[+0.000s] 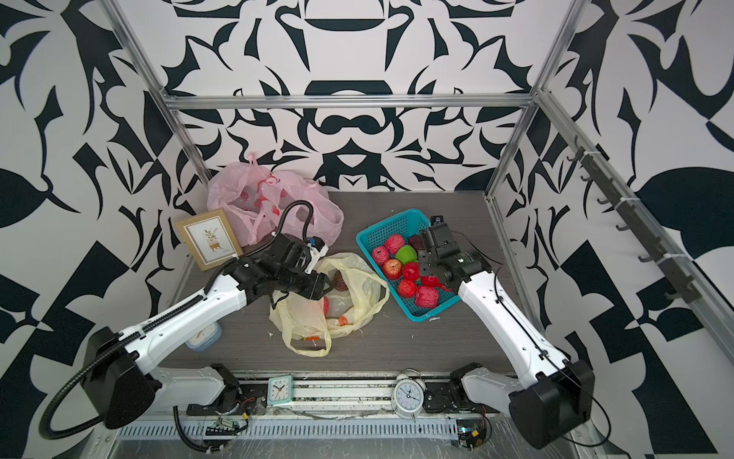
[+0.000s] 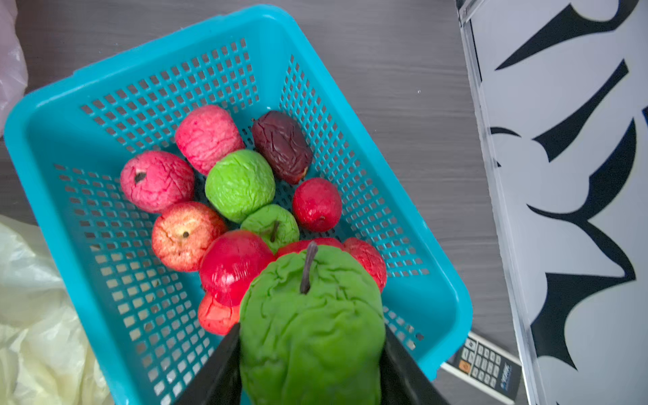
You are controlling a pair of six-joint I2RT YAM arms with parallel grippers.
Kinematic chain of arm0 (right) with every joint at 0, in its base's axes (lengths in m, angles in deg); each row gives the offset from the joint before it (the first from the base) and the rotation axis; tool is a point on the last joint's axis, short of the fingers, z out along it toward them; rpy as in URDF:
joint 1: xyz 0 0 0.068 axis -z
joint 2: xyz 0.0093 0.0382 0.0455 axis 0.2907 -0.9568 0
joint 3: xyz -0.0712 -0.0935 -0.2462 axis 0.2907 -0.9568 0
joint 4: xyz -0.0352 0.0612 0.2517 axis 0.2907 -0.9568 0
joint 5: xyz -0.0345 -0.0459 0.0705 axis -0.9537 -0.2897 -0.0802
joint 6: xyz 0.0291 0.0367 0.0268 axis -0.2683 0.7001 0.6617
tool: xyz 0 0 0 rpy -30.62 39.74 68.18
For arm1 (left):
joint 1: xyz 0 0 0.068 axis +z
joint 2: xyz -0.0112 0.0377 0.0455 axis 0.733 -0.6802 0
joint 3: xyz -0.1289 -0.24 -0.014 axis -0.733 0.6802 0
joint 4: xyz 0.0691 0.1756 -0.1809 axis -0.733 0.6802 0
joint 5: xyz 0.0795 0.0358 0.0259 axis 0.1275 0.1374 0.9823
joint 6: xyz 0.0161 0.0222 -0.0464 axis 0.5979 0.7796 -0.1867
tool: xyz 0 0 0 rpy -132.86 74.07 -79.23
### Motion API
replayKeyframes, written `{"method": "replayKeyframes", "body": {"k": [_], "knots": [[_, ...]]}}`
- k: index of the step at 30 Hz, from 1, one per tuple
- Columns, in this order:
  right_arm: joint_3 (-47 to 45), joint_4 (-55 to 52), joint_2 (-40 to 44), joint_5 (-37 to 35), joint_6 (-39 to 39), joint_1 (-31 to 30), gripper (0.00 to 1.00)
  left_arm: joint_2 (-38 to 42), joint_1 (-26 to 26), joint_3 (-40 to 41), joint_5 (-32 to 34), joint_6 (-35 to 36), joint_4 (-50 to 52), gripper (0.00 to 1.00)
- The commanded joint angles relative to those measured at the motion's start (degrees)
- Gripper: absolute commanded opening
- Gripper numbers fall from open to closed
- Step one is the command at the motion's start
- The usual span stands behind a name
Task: Untie the knot of a plastic bag & take out the apple
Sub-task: Place the apple in the basket.
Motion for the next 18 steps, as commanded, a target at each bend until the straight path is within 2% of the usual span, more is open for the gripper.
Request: {"method": "replayKeyframes", "body": {"k": [1,3,7,10,14,18], "knots": [[3.5,6.97,-5.56,0.09,-3.51,2.62,0.54,-3.87,-2.63,-2.49,0.69,-1.37,-2.45,0.58],[5.02,8.0,-10.0,0.96,-4.22,4.89,0.54,-6.72,-3.51,-3.8,1.32,-2.37,-2.81,0.54],[5.39,12.2,-15.49,4.85,-4.32,8.87,0.54,-9.18,-3.75,-4.05,4.63,-4.06,-4.11,0.53],[5.58,14.15,-18.44,8.92,-4.17,10.73,0.54,-9.93,-3.66,-2.96,6.51,-4.98,-5.4,0.53],[6.01,14.86,-21.14,10.74,-4.41,11.39,0.57,-10.71,-3.36,-1.05,9.52,-5.99,-6.95,0.54],[6.45,14.46,-22.29,11.46,-4.92,11.53,0.73,-11.83,-2.02,1.5,9.0,-6.84,-11.04,0.51]]}}
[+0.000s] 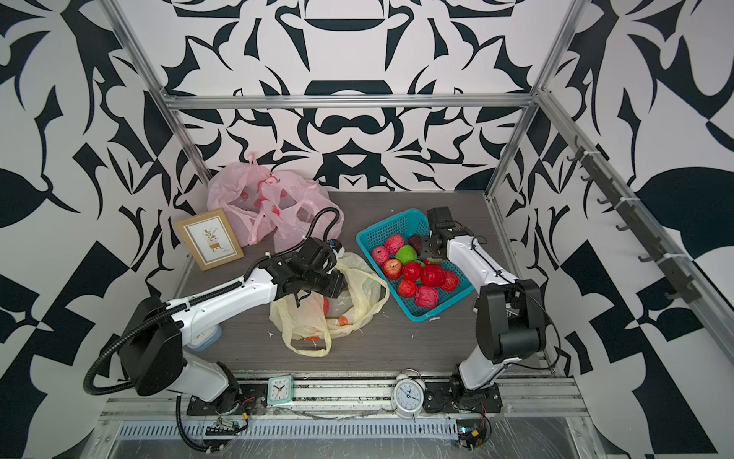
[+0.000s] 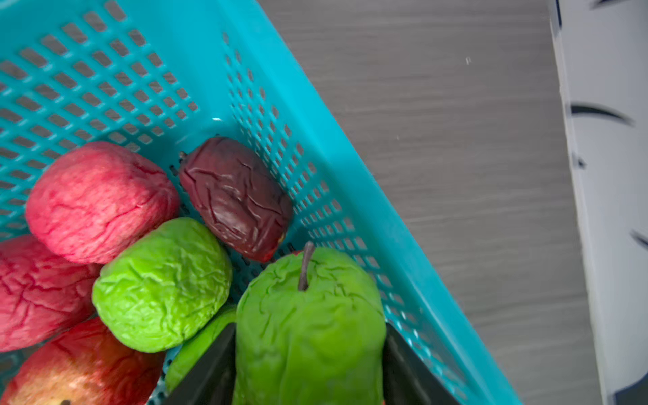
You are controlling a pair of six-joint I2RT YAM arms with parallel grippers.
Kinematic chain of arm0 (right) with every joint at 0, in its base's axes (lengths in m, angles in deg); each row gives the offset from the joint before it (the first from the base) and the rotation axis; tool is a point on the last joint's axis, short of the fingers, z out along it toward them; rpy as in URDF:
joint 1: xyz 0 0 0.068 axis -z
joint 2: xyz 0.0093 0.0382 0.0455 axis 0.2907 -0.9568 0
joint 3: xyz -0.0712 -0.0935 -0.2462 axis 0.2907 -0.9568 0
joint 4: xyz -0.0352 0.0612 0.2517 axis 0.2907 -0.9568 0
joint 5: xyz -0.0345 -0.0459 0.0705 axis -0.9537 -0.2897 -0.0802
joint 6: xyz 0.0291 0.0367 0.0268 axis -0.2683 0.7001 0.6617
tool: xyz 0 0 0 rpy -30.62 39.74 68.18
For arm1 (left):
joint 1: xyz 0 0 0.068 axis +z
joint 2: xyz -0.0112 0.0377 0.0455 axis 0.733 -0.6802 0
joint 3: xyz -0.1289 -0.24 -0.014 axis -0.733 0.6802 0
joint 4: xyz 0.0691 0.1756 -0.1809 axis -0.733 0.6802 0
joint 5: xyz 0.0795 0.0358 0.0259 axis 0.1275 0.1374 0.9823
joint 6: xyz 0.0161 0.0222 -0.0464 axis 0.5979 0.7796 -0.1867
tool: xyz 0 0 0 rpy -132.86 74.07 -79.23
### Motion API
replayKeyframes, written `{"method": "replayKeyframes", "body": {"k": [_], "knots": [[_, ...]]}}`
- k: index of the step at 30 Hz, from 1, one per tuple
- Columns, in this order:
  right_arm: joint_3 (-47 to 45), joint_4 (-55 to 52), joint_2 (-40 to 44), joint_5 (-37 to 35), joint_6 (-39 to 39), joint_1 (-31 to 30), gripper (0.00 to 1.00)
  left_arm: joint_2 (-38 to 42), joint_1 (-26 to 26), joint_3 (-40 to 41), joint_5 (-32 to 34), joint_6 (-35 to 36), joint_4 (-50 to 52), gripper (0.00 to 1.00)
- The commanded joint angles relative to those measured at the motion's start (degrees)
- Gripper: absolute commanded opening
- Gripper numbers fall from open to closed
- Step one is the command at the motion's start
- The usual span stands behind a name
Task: Untie the knot of a plastic bag & take out the apple
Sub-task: Place the apple in the basket.
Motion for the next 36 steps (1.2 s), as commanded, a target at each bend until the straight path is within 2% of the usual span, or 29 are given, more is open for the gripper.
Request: {"method": "replayKeyframes", "body": {"k": [1,9,14,18,36], "knots": [[2.17,0.54,0.5,2.05,-0.87,-0.03,0.75,-2.19,1.17,1.82,1.56,-1.86,-3.35,0.5],[0.97,-0.18,5.81,4.94,-0.78,-0.03,0.77,-5.66,2.81,3.12,3.12,-1.64,-4.72,0.49],[0.84,-1.17,8.79,6.01,-0.44,-0.03,0.77,-7.51,3.31,3.14,4.1,-0.72,-6.84,0.65],[0.67,-1.52,10.15,6.31,-0.11,-0.02,0.76,-9.66,3.3,1.88,4.83,0.44,-7.95,0.72],[-0.62,-1.62,12.24,7.89,0.62,-0.03,0.76,-14.26,3.31,0.7,0.0,2.09,-16.03,0.76]]}}
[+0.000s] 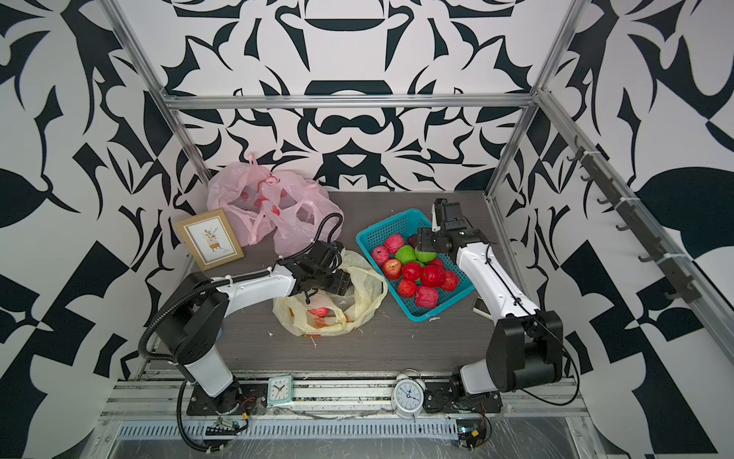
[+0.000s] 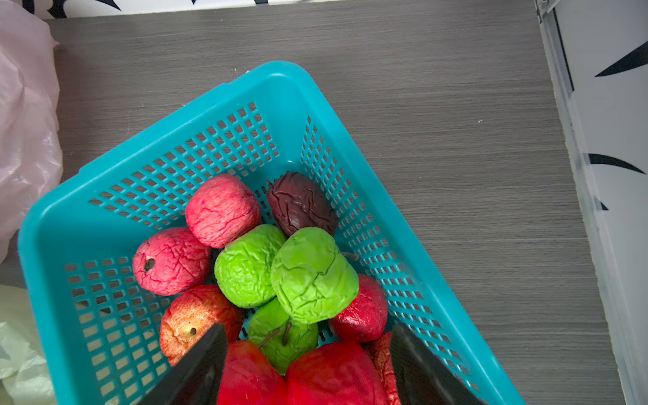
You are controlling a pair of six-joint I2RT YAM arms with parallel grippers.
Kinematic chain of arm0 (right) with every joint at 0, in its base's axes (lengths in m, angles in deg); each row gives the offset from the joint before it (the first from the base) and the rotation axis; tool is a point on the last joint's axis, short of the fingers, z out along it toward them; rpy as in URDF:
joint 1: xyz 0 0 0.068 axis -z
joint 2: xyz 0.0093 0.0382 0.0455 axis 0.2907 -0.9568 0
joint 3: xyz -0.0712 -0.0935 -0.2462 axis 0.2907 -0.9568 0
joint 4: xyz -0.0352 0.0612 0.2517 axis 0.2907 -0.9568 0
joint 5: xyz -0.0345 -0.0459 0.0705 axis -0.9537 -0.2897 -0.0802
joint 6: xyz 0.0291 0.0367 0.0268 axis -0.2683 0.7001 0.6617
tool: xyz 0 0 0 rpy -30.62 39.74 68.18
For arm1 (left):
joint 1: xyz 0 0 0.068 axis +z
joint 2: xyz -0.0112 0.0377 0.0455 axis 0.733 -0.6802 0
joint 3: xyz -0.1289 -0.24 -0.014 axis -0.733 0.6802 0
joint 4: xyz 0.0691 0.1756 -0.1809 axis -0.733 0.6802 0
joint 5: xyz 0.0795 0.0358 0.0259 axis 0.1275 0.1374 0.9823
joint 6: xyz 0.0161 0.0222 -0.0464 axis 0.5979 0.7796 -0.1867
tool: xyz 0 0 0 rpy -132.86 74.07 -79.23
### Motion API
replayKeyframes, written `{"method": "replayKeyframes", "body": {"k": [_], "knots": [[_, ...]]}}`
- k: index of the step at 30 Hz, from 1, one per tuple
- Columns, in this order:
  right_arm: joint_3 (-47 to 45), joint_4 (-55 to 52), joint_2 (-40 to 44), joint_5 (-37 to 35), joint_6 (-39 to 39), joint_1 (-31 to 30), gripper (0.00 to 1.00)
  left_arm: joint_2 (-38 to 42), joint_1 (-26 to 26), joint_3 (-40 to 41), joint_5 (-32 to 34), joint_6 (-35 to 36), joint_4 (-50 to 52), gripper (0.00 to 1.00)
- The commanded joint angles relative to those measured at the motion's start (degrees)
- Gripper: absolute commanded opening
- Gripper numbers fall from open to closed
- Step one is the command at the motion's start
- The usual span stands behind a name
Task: Untie the knot of a plastic bag & take out the apple
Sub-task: Place the apple in the basket, then pick up the apple from the plastic bag.
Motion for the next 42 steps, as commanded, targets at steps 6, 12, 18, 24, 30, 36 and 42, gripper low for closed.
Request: {"method": "replayKeyframes", "body": {"k": [6,12,18,24,30,36,42], "knots": [[-0.73,0.15,2.23,1.15,1.01,-0.03,0.76,-4.41,0.27,-2.58,-2.83,0.13,-2.64,0.6],[-1.67,0.46,2.86,1.15,1.18,-0.03,0.76,-4.92,0.29,-2.92,-2.4,0.5,-2.56,0.53],[-2.31,0.56,3.42,1.48,1.45,-0.03,0.76,-1.56,0.29,-3.07,-2.18,1.38,1.07,0.48],[-2.57,0.81,3.84,1.5,1.45,0.03,0.76,2.87,0.28,-2.86,-3.84,1.61,5.34,0.49],[-2.92,0.96,3.84,2.18,1.71,-0.03,0.76,5.16,0.27,-3.65,-5.12,1.57,10.47,0.49],[-2.36,-0.3,3.96,3.89,1.25,-0.03,0.76,6.76,0.29,-7.45,-6.12,3.89,22.26,0.48],[-2.4,-0.27,5.92,12.52,0.22,-0.03,0.76,10.69,0.38,-7.93,-6.85,5.8,28.52,0.49]]}}
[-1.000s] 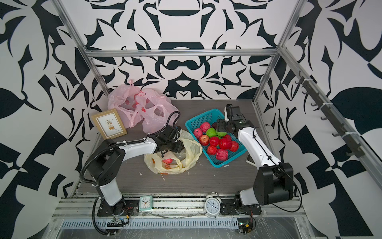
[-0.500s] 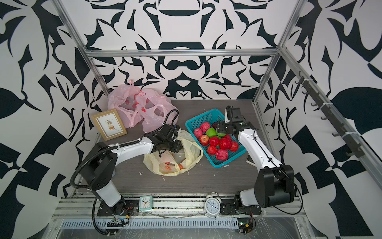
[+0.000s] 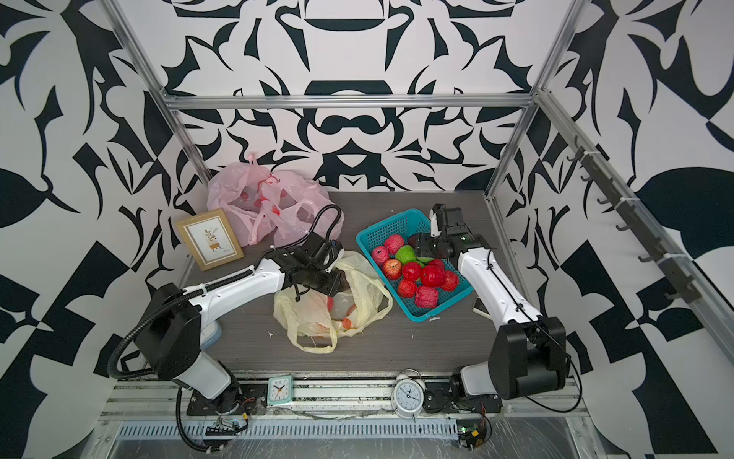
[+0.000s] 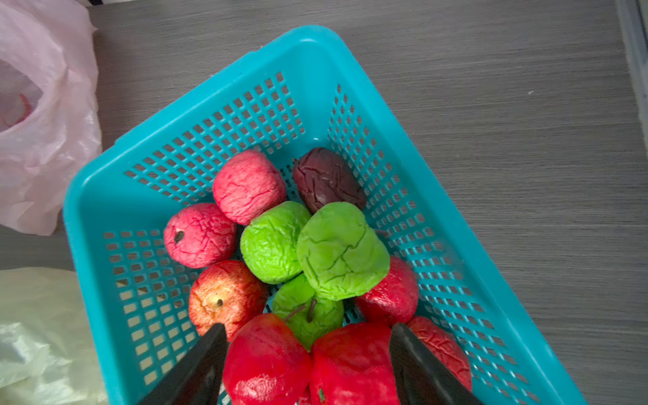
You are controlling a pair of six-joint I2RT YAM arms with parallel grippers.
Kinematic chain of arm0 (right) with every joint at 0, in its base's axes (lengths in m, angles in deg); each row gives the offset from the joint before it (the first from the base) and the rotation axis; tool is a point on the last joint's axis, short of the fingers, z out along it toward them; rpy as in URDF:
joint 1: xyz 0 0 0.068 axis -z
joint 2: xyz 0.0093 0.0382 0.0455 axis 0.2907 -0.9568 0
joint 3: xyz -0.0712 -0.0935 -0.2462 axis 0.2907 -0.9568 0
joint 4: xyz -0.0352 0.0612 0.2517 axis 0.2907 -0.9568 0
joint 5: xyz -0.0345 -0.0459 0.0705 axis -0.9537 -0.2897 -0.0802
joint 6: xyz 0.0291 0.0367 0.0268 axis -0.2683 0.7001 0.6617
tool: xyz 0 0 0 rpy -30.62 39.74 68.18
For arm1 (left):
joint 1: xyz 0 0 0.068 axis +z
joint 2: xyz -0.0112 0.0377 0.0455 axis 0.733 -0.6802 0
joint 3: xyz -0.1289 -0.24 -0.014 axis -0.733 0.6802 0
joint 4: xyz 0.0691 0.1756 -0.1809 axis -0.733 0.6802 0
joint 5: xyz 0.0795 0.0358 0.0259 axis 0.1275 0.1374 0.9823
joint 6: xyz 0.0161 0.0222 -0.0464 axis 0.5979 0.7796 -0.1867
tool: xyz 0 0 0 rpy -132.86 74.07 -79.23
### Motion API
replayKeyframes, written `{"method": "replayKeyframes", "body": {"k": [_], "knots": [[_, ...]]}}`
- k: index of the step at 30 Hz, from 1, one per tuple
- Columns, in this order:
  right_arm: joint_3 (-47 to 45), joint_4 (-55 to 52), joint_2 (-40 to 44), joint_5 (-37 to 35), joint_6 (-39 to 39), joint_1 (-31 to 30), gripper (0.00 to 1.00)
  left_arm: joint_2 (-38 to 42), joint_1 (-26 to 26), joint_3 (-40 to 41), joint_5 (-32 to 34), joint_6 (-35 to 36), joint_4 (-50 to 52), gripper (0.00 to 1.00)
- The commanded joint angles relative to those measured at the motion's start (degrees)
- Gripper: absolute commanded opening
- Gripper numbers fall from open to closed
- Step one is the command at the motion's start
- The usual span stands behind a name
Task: Untie the knot of a plastic bag & take out the apple
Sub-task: Pick up the apple from the plastic bag.
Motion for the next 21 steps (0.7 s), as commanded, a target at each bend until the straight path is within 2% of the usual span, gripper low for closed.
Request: {"method": "replayKeyframes", "body": {"k": [1,3,5,14,21], "knots": [[0.64,-0.09,3.77,7.0,-1.21,-0.06,0.76,3.11,0.32,-1.61,-1.36,1.95,7.73,0.48],[0.88,-0.15,4.57,11.22,-1.51,-0.2,0.76,3.93,0.4,-1.95,-1.58,2.44,9.62,0.49],[0.87,0.0,5.35,12.39,-1.49,-0.4,0.76,5.12,0.4,-1.89,-2.02,2.68,10.54,0.49],[1.22,-0.01,4.96,6.67,0.56,-0.43,0.76,9.86,0.79,-5.78,-10.58,6.98,21.23,0.49],[0.87,1.97,4.26,6.63,2.25,-0.37,0.76,16.66,4.14,-8.81,-25.69,8.43,19.24,0.5]]}}
